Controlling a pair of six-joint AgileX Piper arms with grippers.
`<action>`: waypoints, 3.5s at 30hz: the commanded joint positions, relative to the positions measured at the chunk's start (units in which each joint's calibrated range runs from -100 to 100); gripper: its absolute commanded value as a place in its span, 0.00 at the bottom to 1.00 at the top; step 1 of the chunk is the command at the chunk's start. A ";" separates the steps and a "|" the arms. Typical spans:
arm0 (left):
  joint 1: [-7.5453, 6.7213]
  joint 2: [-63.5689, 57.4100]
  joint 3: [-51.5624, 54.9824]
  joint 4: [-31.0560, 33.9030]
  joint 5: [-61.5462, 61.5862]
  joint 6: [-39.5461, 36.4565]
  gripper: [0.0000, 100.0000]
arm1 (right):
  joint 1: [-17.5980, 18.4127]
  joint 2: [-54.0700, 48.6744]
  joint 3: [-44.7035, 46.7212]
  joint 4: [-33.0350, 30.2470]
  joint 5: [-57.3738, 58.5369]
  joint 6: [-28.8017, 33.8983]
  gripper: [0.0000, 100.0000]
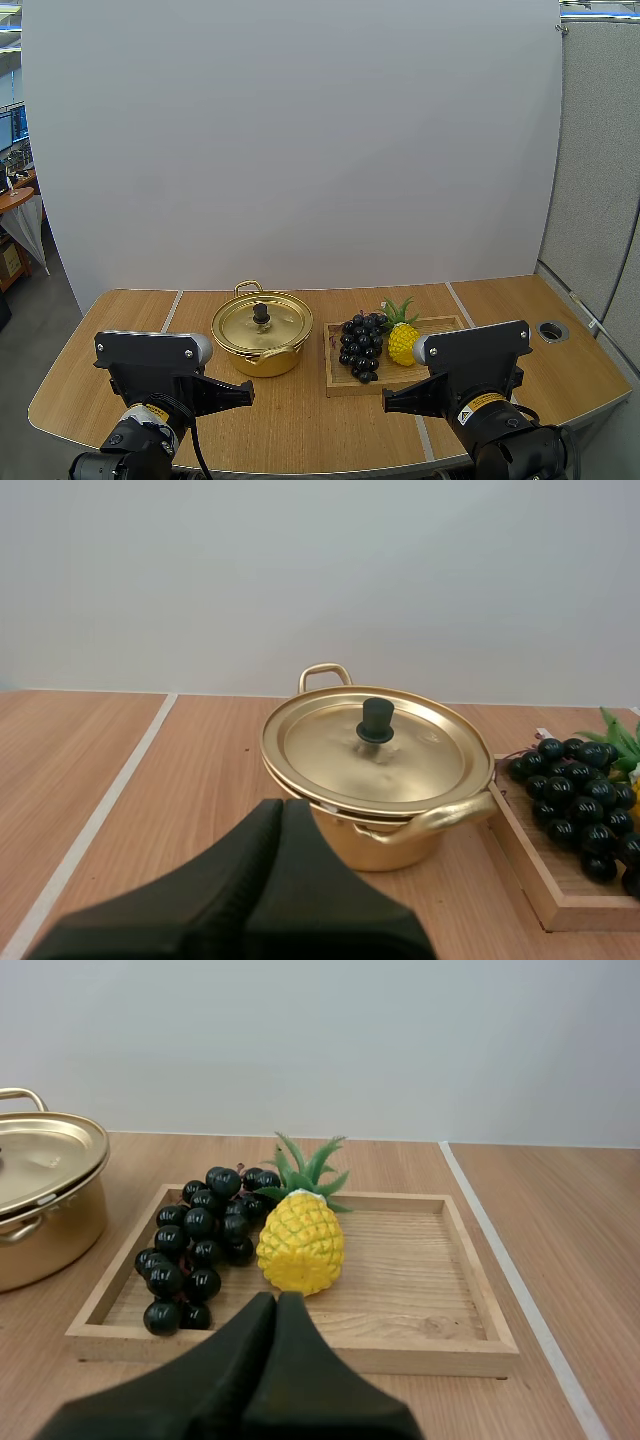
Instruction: Open the pot, put the pineapple inside, and close it
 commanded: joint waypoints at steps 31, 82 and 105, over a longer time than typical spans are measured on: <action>0.02 -0.19 -43.98 0.93 35.26 1.21 0.00 | -0.27 -0.25 -42.71 0.76 42.85 -0.55 0.00; -3.14 74.26 -59.25 -7.10 38.47 33.41 1.00 | -0.27 29.92 -42.71 4.47 43.36 -0.55 1.00; -4.19 96.38 -67.64 0.11 30.24 29.92 1.00 | -0.27 29.92 -42.71 4.47 43.36 -0.55 1.00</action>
